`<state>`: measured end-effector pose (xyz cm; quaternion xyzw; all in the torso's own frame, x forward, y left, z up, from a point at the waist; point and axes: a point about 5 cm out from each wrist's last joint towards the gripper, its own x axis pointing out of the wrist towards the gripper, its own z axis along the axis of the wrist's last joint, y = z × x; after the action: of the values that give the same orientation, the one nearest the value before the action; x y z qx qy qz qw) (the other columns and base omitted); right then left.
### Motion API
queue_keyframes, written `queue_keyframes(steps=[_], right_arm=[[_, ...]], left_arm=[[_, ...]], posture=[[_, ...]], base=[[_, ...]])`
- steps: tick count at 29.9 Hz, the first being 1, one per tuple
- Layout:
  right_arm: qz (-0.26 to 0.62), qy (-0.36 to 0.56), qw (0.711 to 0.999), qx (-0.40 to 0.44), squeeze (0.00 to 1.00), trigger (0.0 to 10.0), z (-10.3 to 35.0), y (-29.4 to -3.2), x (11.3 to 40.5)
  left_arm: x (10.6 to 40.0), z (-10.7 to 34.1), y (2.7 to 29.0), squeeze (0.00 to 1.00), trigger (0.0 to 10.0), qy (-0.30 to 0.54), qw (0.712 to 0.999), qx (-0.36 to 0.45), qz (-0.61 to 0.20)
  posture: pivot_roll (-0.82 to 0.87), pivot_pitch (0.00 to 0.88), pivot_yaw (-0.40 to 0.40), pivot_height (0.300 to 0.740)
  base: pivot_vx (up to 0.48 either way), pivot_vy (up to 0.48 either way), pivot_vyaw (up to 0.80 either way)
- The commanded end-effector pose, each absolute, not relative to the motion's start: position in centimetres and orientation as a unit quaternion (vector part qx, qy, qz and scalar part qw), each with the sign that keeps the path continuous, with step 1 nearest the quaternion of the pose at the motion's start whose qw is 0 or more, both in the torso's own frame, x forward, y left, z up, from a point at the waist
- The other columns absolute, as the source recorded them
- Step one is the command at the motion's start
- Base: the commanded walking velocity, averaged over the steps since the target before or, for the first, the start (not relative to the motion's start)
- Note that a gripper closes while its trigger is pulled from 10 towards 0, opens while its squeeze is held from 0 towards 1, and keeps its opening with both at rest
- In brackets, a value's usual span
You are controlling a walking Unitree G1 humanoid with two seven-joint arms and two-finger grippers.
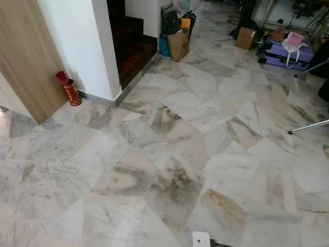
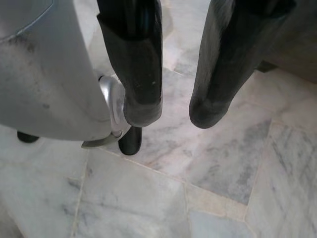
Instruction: Move the pillow to the sofa from floor
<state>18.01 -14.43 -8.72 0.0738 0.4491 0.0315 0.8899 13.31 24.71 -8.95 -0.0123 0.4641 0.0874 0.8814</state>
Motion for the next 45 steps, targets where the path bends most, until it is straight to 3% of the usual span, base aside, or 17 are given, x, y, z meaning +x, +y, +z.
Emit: queue_keyframes(steps=[1, 8, 45], right_arm=[[0.018, 0.453, 0.887, 0.085, 0.00, 10.0, -8.98, -14.37, 17.44], [0.025, 0.454, 0.888, 0.072, 0.00, 10.0, -8.94, -14.42, 17.52], [0.071, 0.458, 0.885, 0.045, 0.00, 10.0, -8.74, -14.75, 17.93]], left_arm=[[12.01, -9.29, 25.11, 0.00, 10.0, 0.483, 0.871, -0.010, 0.087], [11.94, -9.15, 25.61, 0.00, 10.0, 0.480, 0.872, -0.015, 0.094], [11.77, -9.45, 24.99, 0.00, 10.0, 0.485, 0.867, -0.034, 0.109]], posture=[[0.09, 0.132, 0.004, 0.740], [0.09, 0.131, 0.000, 0.740], [0.10, 0.123, -0.027, 0.740]], base=[[0.000, 0.000, 0.00], [0.000, 0.000, 0.00], [0.000, 0.000, 0.80]])
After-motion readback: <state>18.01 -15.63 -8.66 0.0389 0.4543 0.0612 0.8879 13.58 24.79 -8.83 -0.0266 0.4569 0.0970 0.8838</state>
